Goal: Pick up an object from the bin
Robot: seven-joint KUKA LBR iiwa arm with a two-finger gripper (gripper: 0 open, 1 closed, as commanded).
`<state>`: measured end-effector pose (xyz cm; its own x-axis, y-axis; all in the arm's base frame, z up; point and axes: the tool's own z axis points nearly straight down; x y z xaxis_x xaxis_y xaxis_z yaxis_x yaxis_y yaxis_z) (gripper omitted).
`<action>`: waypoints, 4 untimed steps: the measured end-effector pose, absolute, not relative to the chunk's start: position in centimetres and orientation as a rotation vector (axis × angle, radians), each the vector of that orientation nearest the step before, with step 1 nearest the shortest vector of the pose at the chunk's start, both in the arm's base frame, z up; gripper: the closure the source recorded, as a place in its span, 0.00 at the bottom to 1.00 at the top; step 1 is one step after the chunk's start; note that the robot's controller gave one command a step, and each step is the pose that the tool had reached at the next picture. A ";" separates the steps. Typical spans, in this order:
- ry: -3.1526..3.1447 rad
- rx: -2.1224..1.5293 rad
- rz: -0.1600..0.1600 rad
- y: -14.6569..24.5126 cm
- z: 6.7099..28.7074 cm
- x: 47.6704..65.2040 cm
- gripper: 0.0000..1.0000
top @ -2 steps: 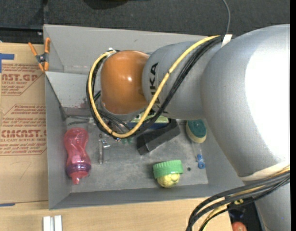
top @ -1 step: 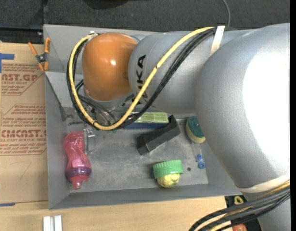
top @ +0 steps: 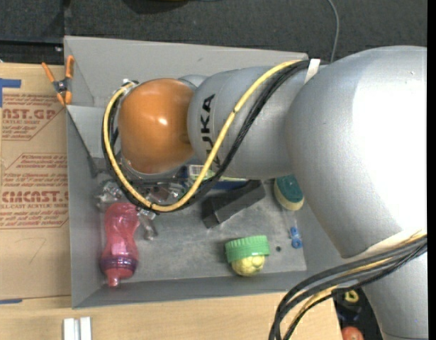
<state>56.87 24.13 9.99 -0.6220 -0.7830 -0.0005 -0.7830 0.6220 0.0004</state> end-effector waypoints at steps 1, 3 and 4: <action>2.964 -1.009 0.008 24.5 7.0 57.5 0.00; 2.450 -1.937 0.001 24.8 7.2 56.4 1.00; 2.450 -1.932 0.005 24.9 7.4 56.4 1.00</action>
Offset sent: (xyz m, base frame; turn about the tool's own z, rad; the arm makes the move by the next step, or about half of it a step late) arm -0.0081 0.0050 -0.0299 -0.4431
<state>56.40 24.93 7.42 -0.2331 -0.9723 -0.0189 -0.9723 0.2333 -0.0112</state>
